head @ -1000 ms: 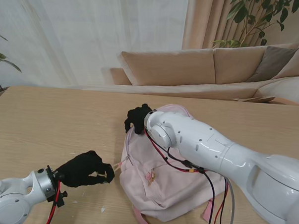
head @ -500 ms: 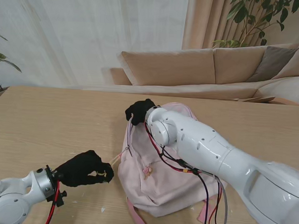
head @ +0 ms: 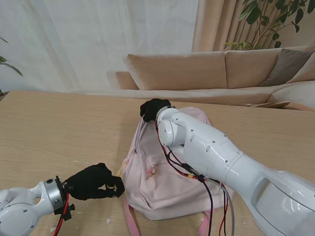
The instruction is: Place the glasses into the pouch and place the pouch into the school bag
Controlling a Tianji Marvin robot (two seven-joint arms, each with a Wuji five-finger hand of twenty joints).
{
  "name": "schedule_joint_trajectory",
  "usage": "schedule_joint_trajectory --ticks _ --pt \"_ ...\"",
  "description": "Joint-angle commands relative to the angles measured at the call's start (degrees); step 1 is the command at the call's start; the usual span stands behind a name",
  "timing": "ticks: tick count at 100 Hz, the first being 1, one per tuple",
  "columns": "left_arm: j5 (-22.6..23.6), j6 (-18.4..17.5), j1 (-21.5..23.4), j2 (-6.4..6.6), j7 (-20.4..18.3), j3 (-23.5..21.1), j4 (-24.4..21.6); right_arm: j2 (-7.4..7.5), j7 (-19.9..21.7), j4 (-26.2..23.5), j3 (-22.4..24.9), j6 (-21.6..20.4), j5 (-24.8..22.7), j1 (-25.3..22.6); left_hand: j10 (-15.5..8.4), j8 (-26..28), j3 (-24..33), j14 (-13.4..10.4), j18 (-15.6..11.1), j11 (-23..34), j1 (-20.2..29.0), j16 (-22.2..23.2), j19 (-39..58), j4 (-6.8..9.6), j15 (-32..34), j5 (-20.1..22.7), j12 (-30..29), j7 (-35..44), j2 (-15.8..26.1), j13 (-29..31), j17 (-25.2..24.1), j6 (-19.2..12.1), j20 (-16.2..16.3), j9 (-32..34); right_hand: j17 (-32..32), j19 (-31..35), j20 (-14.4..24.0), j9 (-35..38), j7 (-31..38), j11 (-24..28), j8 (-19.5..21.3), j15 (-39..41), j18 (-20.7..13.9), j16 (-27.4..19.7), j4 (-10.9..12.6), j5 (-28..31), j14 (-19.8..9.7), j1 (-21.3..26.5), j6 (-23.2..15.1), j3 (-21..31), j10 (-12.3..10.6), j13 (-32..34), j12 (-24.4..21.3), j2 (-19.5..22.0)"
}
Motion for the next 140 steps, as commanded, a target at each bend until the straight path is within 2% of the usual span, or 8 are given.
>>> schedule_joint_trajectory --ticks 1,33,45,54,70,112,129,140 --pt "0.1 -0.1 0.5 0.01 -1.7 0.6 0.1 -0.14 0.7 0.9 0.2 0.8 0.4 0.9 -2.6 5.6 1.7 -0.4 0.8 3.0 1.2 1.5 1.6 1.13 1.5 4.5 0.8 7.7 5.9 0.6 -0.1 -2.6 1.4 2.3 0.6 4.4 1.3 2.9 6.9 3.8 2.4 1.5 1.0 1.4 -1.6 2.6 0.9 1.6 4.2 -0.1 1.3 1.1 1.8 1.7" --pt "-0.2 0.3 0.6 0.19 -2.6 1.1 0.0 -0.57 1.1 2.6 -0.1 1.6 1.0 1.5 -2.5 3.9 1.3 -0.8 0.6 0.9 1.4 0.6 1.4 0.96 -0.1 3.8 -0.6 6.4 5.5 0.3 -0.2 -2.6 1.3 1.8 0.0 4.3 1.5 1.5 3.3 1.4 0.3 -0.5 1.2 0.4 -5.1 0.5 1.6 2.1 1.9 -2.0 0.7 -0.2 0.3 1.3" --pt "-1.4 1.8 0.7 -0.47 -0.3 1.1 0.5 0.47 1.6 1.0 0.2 0.7 0.3 1.0 -0.6 -14.2 -5.0 0.9 0.6 -9.3 0.9 -4.3 0.0 1.31 -7.1 0.0 -3.5 -1.7 4.1 -3.9 -2.1 -3.4 0.8 -1.0 -2.3 1.4 1.0 -6.2 -6.5 -9.0 -20.2 -8.0 1.9 -2.8 -16.9 -11.2 2.5 1.2 0.2 -4.9 0.3 -4.1 -7.0 -0.7" --pt "-2.2 2.9 0.8 -0.81 0.6 0.6 0.5 1.78 3.1 -1.2 0.1 0.5 -1.0 0.9 0.9 -23.7 -4.4 1.4 -0.1 -15.7 -5.9 -8.5 -2.9 1.80 -14.0 -4.2 -14.1 -11.5 3.2 -9.6 -4.6 -3.9 0.9 -8.5 -5.1 -3.1 -0.2 -15.1 -25.3 -16.6 -30.0 -15.5 2.2 -5.9 -10.8 -15.4 2.8 -3.1 2.3 -13.2 0.1 -9.4 -15.1 7.7" --pt "-0.4 4.3 0.7 -1.81 4.8 -0.6 0.3 4.39 4.0 -6.3 2.0 0.6 -3.4 -0.7 -0.8 -29.0 12.3 -0.2 -1.6 -24.8 -24.7 -12.9 -9.7 2.25 -23.0 -10.1 -23.4 -22.9 4.2 -17.8 -8.3 -5.2 0.7 -23.1 -9.6 -12.0 -3.9 -26.8 -36.5 -25.3 -38.0 -25.6 2.6 -10.7 -19.3 -25.9 2.4 -7.3 3.1 -22.2 -0.9 -17.6 -23.3 6.7" --pt "-0.4 14.5 -2.1 -4.11 12.9 -1.3 -0.5 12.79 7.7 -29.2 16.7 2.4 -14.2 -15.1 -2.0 -31.1 9.3 -0.8 -2.0 -31.2 -29.4 -17.9 -27.3 3.07 -34.4 -13.9 -29.2 -26.5 6.1 -24.0 -11.2 -3.8 -1.9 -32.8 -11.9 -15.5 -4.9 -30.3 -37.1 -26.6 -40.1 -28.3 2.5 -11.7 -18.6 -28.5 1.1 -7.3 3.9 -33.8 -0.8 -20.5 -24.6 15.8" --pt "-2.1 19.5 -1.8 -4.40 12.8 -1.4 -2.0 14.67 8.8 -37.9 22.9 2.1 -19.0 -23.5 1.8 -31.5 5.7 1.5 -0.1 -18.3 -29.6 -4.1 -18.1 3.43 -20.0 -13.9 -17.2 -26.7 7.0 -19.1 -8.0 -3.0 7.9 -26.2 -12.3 -15.7 -4.8 -30.5 -37.2 -26.5 -39.9 -28.3 2.5 -11.7 -18.1 -28.7 1.3 -6.6 3.9 -34.2 -0.7 -20.7 -24.5 15.9" --pt "-1.4 20.5 -1.0 -4.20 11.5 -1.9 -3.1 15.26 8.6 -42.5 26.2 1.3 -20.8 -29.1 1.0 -32.0 2.3 0.7 -0.6 -21.4 -28.7 -7.3 -15.3 3.70 -20.7 -14.3 -18.9 -27.5 7.8 -20.6 -9.6 -3.2 4.7 -27.7 -12.5 -15.9 -4.8 -30.9 -37.3 -26.5 -39.9 -28.4 2.5 -11.6 -17.9 -28.9 1.2 -6.5 4.0 -34.5 -0.7 -21.1 -24.6 16.0"
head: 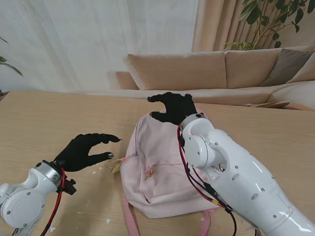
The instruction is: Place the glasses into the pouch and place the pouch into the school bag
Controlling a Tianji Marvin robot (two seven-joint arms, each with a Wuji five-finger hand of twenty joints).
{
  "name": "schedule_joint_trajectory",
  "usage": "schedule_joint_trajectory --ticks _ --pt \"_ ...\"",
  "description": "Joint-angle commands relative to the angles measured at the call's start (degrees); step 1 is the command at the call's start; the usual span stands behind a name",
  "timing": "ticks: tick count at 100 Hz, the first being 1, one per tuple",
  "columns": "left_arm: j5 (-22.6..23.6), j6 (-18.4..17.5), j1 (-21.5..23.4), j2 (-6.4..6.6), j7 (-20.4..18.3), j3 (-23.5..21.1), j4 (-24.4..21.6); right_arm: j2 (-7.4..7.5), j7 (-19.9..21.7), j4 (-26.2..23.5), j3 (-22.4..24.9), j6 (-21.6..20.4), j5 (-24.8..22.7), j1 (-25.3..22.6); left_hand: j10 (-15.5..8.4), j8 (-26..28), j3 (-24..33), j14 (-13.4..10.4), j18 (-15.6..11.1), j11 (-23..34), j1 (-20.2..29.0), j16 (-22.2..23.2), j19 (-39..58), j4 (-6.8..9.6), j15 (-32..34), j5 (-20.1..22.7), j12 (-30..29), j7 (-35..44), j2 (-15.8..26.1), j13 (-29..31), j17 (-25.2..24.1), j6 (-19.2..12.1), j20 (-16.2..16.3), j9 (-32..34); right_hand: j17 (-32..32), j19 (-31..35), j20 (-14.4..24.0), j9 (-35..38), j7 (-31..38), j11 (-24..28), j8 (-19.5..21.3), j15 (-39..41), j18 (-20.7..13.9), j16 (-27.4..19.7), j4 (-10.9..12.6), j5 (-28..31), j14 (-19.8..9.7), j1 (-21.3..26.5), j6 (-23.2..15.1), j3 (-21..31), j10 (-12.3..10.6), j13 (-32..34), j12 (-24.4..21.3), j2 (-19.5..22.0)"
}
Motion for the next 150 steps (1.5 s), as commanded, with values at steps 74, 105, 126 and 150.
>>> schedule_joint_trajectory --ticks 74,105,126,150 --pt "-7.1 -1.8 4.9 -5.50 24.8 9.6 5.0 -1.10 -18.3 -9.2 11.9 -19.7 9.2 -32.9 -9.6 -7.1 4.6 -9.6 -6.6 -20.9 -3.7 -23.8 -41.5 0.37 -28.6 -7.5 -19.3 -3.5 1.3 -15.9 -5.0 0.2 -28.4 -18.3 -6.8 -13.8 -6.0 -5.7 -5.3 -8.2 -3.5 -8.6 -4.8 -6.2 3.5 -5.7 -4.7 5.0 -1.7 -1.1 -6.3 -9.1 -3.9 2.6" --pt "-8.9 -0.2 4.0 -5.25 22.6 10.5 5.2 -2.09 -19.7 -5.3 11.9 -24.4 16.7 -33.1 -12.9 -8.0 -2.5 -11.8 -8.6 -25.7 -3.1 -32.6 -42.8 0.77 -30.6 -9.6 -20.0 -5.3 3.8 -15.9 -4.5 -1.3 -37.9 -20.1 -9.5 -18.0 -7.9 -9.1 -6.7 -9.4 -4.8 -10.2 -5.7 -7.0 1.4 -9.7 -6.0 1.2 -1.0 -6.0 -7.2 -12.4 -4.4 6.3" --pt "-7.9 0.7 3.1 -4.79 21.0 11.4 5.6 -2.34 -20.0 -3.8 12.5 -27.8 18.8 -32.7 -16.0 -13.9 -6.2 -15.4 -11.6 -29.1 -2.2 -42.0 -43.4 1.13 -32.1 -12.6 -25.6 -13.0 5.4 -16.2 -4.0 -2.3 -44.2 -21.6 -9.5 -24.4 -7.7 -10.3 -11.6 -11.7 -7.5 -12.4 -6.9 -8.1 -0.1 -11.5 -7.8 -3.1 -0.6 -10.8 -8.6 -14.1 -5.7 11.0" --pt "-8.2 -0.3 2.8 -4.70 20.5 11.9 5.9 -2.09 -18.8 -3.7 13.5 -29.3 19.6 -33.1 -16.8 -14.7 -5.6 -17.2 -13.2 -29.3 -2.1 -43.8 -43.8 1.39 -32.0 -12.7 -29.1 -19.1 5.1 -16.1 -3.7 -1.8 -48.6 -21.9 -9.4 -27.5 -6.4 -10.7 -15.5 -13.6 -8.4 -13.3 -7.3 -8.8 0.0 -11.7 -8.7 -5.2 0.3 -10.9 -9.0 -14.9 -6.5 12.0"
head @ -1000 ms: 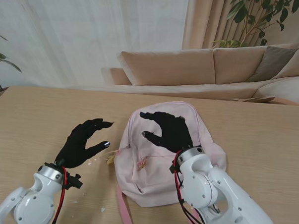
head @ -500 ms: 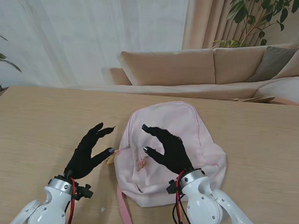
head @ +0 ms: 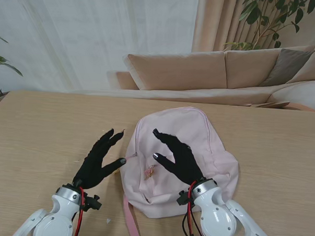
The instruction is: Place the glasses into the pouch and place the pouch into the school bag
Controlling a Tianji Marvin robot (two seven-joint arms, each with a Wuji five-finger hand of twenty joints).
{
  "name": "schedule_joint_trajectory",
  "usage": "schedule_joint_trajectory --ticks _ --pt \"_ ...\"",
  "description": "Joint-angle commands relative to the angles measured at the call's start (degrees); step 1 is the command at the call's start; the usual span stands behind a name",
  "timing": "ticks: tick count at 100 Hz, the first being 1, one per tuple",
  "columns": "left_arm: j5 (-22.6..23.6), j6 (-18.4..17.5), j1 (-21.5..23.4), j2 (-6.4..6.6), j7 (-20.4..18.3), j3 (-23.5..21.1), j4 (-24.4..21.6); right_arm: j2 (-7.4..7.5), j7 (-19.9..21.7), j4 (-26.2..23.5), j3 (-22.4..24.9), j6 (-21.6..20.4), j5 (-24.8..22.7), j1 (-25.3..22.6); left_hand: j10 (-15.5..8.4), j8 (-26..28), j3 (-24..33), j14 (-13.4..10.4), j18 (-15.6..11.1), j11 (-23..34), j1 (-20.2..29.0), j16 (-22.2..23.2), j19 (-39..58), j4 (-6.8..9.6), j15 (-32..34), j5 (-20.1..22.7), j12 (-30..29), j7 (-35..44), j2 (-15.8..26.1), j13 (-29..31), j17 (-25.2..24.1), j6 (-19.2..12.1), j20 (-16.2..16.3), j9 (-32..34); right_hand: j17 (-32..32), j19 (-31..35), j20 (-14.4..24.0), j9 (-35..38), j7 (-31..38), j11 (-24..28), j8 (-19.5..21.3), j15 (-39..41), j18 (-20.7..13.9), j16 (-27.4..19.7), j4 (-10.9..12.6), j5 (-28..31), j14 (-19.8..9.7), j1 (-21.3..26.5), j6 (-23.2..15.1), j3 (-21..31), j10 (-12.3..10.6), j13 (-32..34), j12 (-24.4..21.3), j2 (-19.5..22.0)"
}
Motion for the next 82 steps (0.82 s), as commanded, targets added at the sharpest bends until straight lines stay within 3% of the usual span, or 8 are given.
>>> schedule_joint_trajectory --ticks 1,16,19,30,82 --pt "-0.3 -0.5 0.3 -0.29 -0.9 0.1 -0.4 -0.04 0.5 0.0 -0.1 -0.6 0.1 -0.4 -2.3 0.8 -0.7 -1.4 -1.9 -0.7 0.0 -1.1 -1.0 1.38 -0.8 -2.5 0.0 -0.6 2.2 -1.9 -0.1 -1.6 -1.7 -1.6 -0.5 -1.8 1.1 -2.2 -2.1 -1.4 -0.9 -1.0 -2.8 -0.9 -1.4 -1.7 -3.0 -2.7 0.4 -0.6 -2.0 -2.0 -0.8 1.3" --pt "-0.3 -0.7 0.2 -0.35 -0.5 0.4 -0.6 -0.03 0.3 0.4 0.1 -1.1 -0.2 -0.4 -1.6 3.7 0.7 -0.9 -1.0 -0.5 0.1 -0.5 -0.8 1.30 -0.8 -2.1 2.0 3.2 1.5 -1.9 -0.2 -2.6 -1.4 -1.4 -0.6 -2.1 1.6 -2.3 -3.0 -1.5 -0.7 -1.0 -2.6 -0.8 -1.4 -1.5 -2.9 -3.2 0.5 -0.5 -2.0 -2.1 -0.8 1.6" --pt "-0.3 -0.5 0.1 -0.31 -0.7 0.5 -0.6 -0.01 0.4 0.3 0.3 -1.0 -0.1 -0.4 -3.4 4.0 0.8 -1.0 -1.0 -0.5 0.1 -0.5 -0.7 1.27 -0.9 -1.9 2.1 3.9 1.5 -2.0 -0.2 -2.8 -1.4 -1.2 -0.6 -2.2 1.7 -2.3 -3.3 -1.6 -0.7 -1.3 -2.7 -0.9 -1.4 -1.6 -3.2 -3.3 0.5 -0.5 -2.1 -2.6 -0.8 1.7" --pt "-0.4 0.0 0.2 -0.11 -1.7 0.7 -0.8 -0.15 0.2 0.3 0.6 -1.0 0.4 -0.5 -4.0 4.2 1.1 -1.5 -1.3 -0.7 0.2 -0.8 -0.8 1.23 -1.1 -1.8 2.0 4.6 1.5 -1.9 -0.2 -3.0 -1.4 -1.2 -0.6 -2.6 2.1 -2.3 -3.7 -1.5 -0.4 -1.4 -2.7 -0.9 -1.4 -1.1 -3.3 -3.2 0.4 -0.4 -2.2 -2.6 -0.8 1.7" --pt "-0.2 -0.5 0.7 -0.04 -1.9 0.2 -1.2 -0.26 -0.5 0.0 -0.4 -0.7 0.0 -0.3 -3.7 4.7 1.8 -1.6 -1.4 -0.4 0.3 -0.9 -0.8 1.08 -0.9 -1.8 2.6 7.6 1.1 -1.9 -0.1 -3.8 -1.4 -1.0 -0.3 -3.1 4.2 -2.0 -3.2 -1.3 1.4 -1.6 -2.5 -0.6 -1.5 -0.7 -3.2 -3.1 0.5 -0.5 -2.0 -2.2 -0.7 2.0"
